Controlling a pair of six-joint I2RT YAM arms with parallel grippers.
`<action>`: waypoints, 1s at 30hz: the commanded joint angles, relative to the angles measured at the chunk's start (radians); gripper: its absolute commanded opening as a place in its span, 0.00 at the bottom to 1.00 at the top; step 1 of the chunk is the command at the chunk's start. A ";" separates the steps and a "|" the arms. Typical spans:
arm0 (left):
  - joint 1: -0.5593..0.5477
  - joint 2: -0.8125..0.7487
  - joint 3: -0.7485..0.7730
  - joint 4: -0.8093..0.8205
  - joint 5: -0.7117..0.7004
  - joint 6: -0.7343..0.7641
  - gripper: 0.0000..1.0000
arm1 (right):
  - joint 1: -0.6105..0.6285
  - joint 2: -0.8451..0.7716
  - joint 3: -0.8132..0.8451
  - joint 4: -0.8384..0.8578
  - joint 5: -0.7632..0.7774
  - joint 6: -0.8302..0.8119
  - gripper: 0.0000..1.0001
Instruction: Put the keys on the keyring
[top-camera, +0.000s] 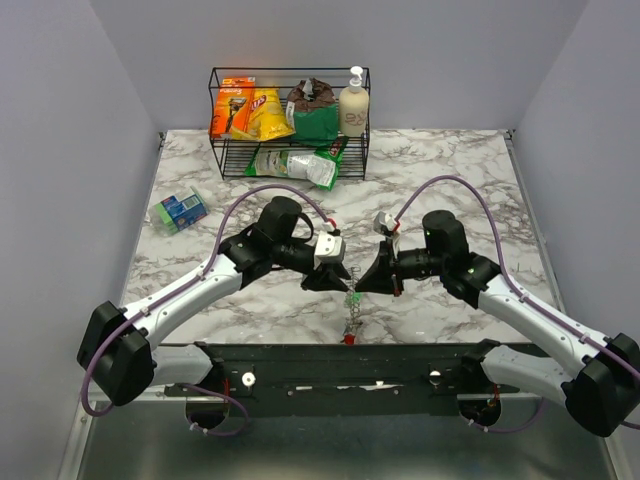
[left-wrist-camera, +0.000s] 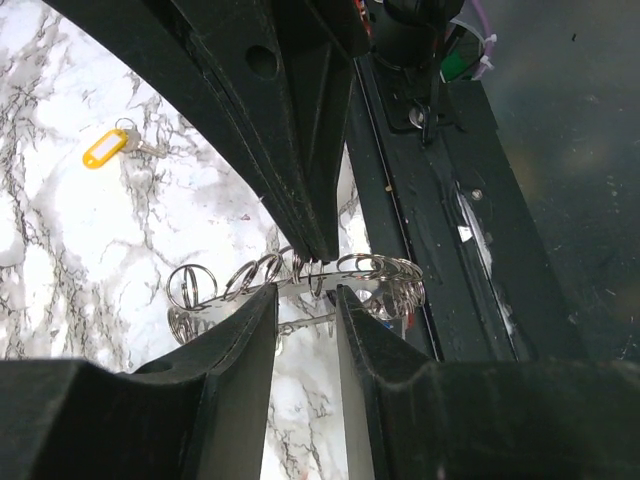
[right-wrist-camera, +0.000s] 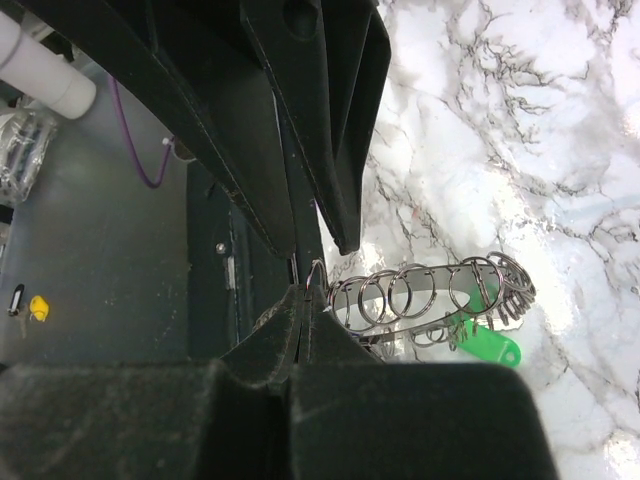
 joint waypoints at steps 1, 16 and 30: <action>-0.013 0.011 0.026 -0.011 0.035 0.005 0.38 | 0.011 -0.001 0.033 0.020 -0.016 -0.008 0.01; -0.027 0.031 0.037 -0.031 0.037 0.013 0.27 | 0.017 -0.008 0.027 0.027 -0.003 -0.003 0.01; -0.048 0.035 0.051 -0.041 0.015 0.010 0.19 | 0.023 -0.008 0.021 0.043 0.001 0.007 0.01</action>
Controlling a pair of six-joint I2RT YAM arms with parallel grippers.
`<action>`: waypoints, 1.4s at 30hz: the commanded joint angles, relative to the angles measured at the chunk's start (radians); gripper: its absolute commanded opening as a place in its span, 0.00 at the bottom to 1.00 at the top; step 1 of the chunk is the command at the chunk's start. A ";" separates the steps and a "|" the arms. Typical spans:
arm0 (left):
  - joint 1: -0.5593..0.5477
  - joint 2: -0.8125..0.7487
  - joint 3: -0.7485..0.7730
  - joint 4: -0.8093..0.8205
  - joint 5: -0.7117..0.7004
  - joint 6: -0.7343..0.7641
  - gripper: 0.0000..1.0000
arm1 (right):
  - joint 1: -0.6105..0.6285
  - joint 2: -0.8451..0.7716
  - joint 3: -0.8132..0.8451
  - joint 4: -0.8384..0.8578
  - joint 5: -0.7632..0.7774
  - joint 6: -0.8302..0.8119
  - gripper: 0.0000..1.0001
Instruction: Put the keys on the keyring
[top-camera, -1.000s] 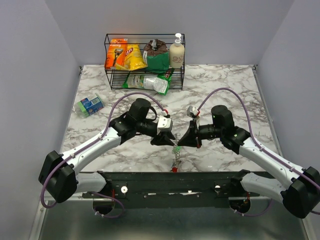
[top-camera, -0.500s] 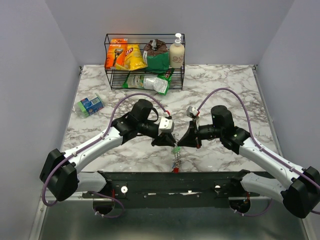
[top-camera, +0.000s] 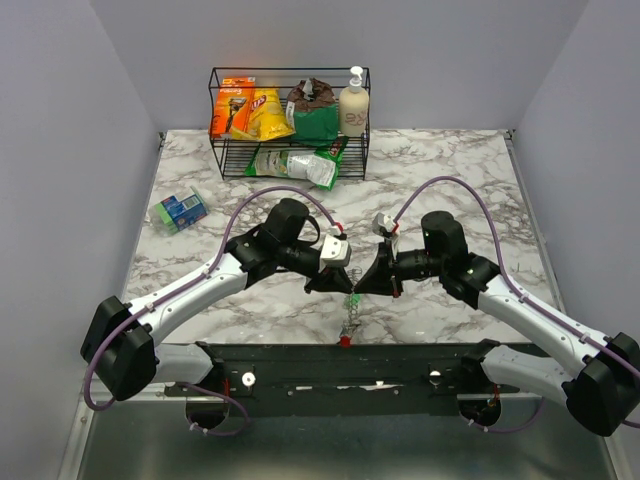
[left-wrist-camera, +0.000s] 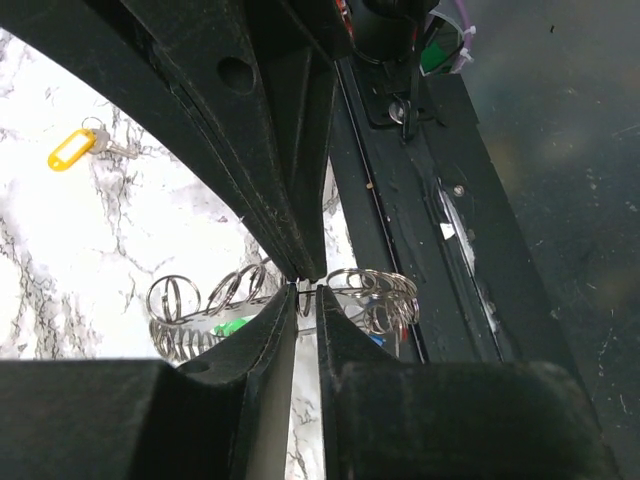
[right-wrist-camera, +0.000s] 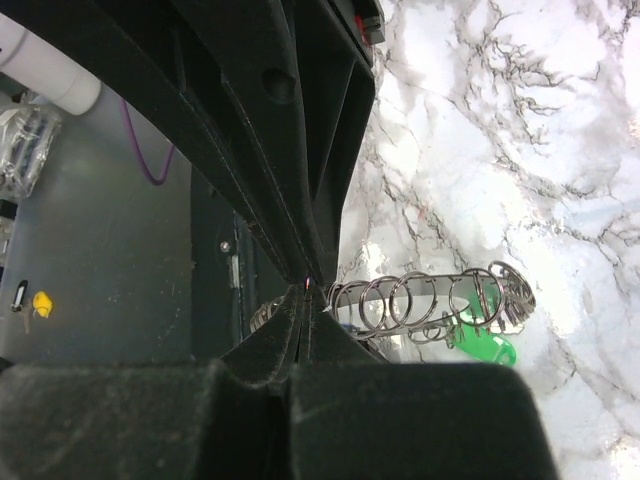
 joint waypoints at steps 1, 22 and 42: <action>-0.013 0.004 0.035 -0.013 0.012 0.005 0.17 | 0.009 -0.008 0.021 0.041 0.001 0.007 0.01; -0.036 -0.068 -0.013 0.063 -0.103 -0.102 0.00 | 0.010 -0.031 0.004 0.096 0.061 0.069 0.32; -0.061 -0.015 -0.245 0.576 -0.333 -0.411 0.00 | 0.009 -0.085 -0.048 0.105 0.432 0.194 0.83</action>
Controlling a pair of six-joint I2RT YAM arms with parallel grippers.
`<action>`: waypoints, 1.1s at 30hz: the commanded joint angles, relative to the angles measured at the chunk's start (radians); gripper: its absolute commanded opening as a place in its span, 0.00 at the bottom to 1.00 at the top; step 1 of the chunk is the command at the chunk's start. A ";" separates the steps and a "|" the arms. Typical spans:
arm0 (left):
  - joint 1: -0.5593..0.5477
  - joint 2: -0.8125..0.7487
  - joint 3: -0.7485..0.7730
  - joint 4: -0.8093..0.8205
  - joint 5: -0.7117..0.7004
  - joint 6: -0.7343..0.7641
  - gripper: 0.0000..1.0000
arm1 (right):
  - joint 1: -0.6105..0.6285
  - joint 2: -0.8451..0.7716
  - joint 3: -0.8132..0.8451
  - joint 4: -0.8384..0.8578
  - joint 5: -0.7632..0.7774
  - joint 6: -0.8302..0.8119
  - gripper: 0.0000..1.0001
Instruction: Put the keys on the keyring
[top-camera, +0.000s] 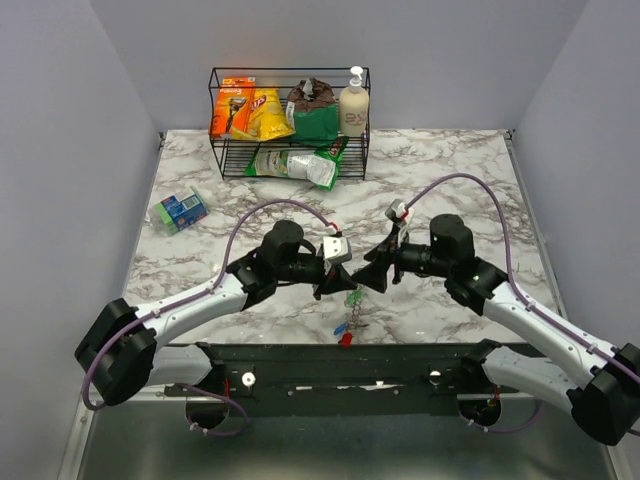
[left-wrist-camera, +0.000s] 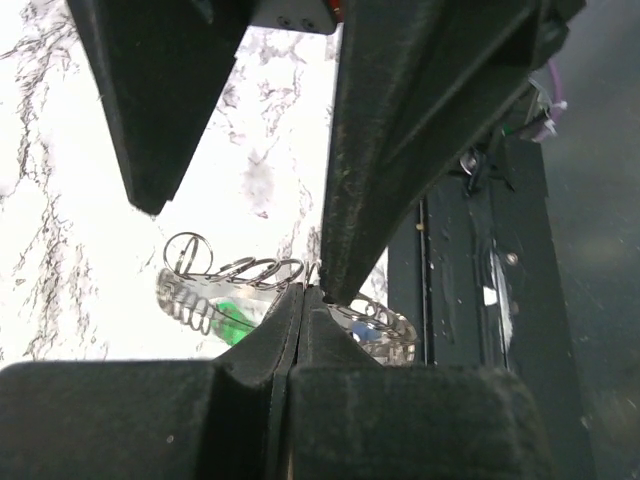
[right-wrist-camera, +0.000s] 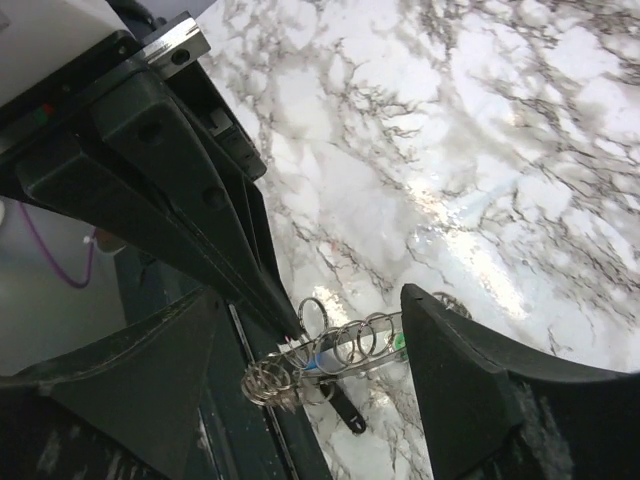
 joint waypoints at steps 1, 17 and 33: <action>-0.006 0.067 -0.011 0.160 -0.075 -0.047 0.00 | 0.001 -0.037 -0.031 0.021 0.143 0.041 0.84; 0.004 0.252 0.000 0.370 -0.077 -0.089 0.00 | -0.164 -0.135 -0.143 0.021 0.208 0.178 0.88; 0.067 0.431 -0.201 1.323 -0.023 -0.524 0.00 | -0.370 -0.220 -0.200 0.021 0.107 0.264 1.00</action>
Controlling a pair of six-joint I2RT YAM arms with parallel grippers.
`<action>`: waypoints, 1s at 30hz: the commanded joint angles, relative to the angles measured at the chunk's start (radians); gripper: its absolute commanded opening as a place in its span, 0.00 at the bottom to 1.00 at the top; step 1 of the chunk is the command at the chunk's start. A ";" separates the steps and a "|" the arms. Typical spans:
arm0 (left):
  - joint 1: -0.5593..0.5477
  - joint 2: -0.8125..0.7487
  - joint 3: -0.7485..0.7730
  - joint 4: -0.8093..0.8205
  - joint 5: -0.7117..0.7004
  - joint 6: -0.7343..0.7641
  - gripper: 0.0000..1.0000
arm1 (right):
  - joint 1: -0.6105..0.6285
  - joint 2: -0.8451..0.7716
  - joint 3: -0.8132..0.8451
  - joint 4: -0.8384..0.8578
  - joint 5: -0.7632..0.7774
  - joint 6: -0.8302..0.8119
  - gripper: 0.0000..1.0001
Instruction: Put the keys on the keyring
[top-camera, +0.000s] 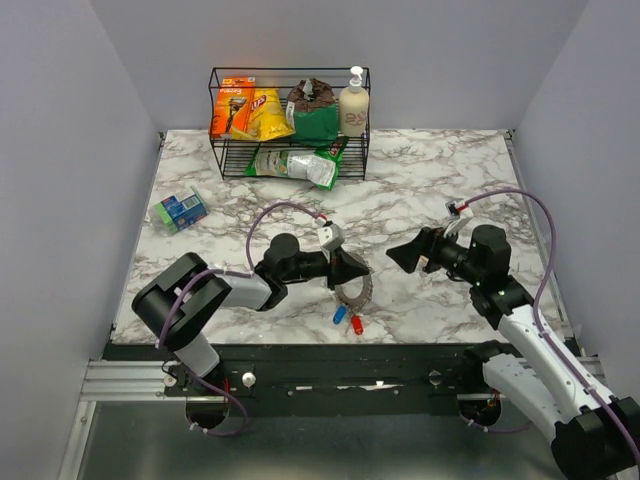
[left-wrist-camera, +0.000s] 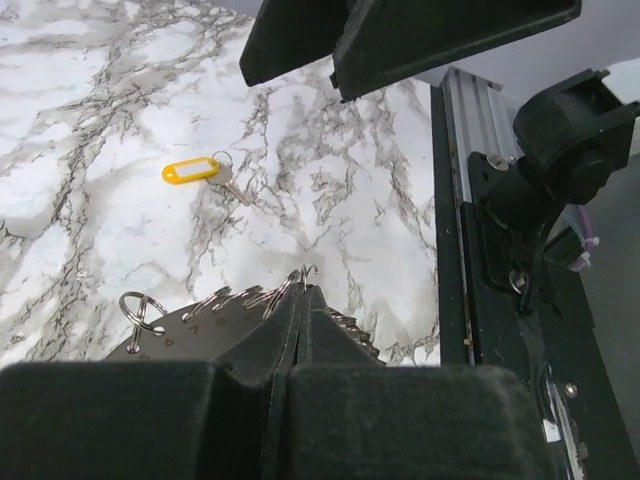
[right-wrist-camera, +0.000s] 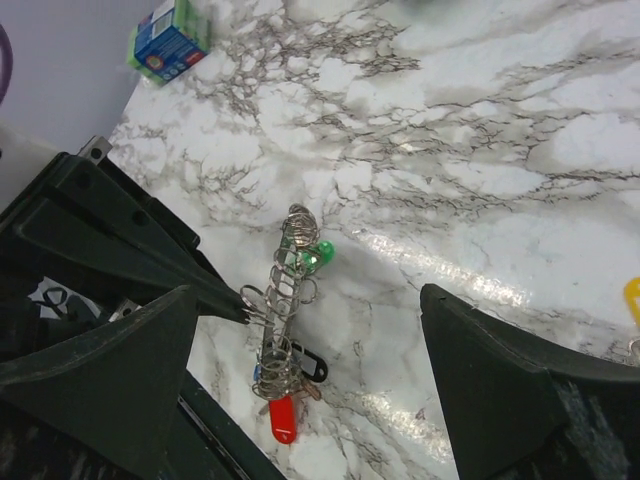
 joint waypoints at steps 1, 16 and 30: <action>0.025 0.077 -0.067 0.523 0.024 -0.205 0.00 | -0.062 -0.010 -0.034 0.009 -0.050 0.045 1.00; 0.079 -0.052 -0.181 0.636 -0.028 -0.133 0.00 | -0.159 0.022 -0.054 0.006 -0.092 0.054 1.00; 0.079 -0.264 -0.147 0.274 -0.027 0.008 0.00 | -0.164 0.034 -0.019 -0.044 -0.032 0.016 1.00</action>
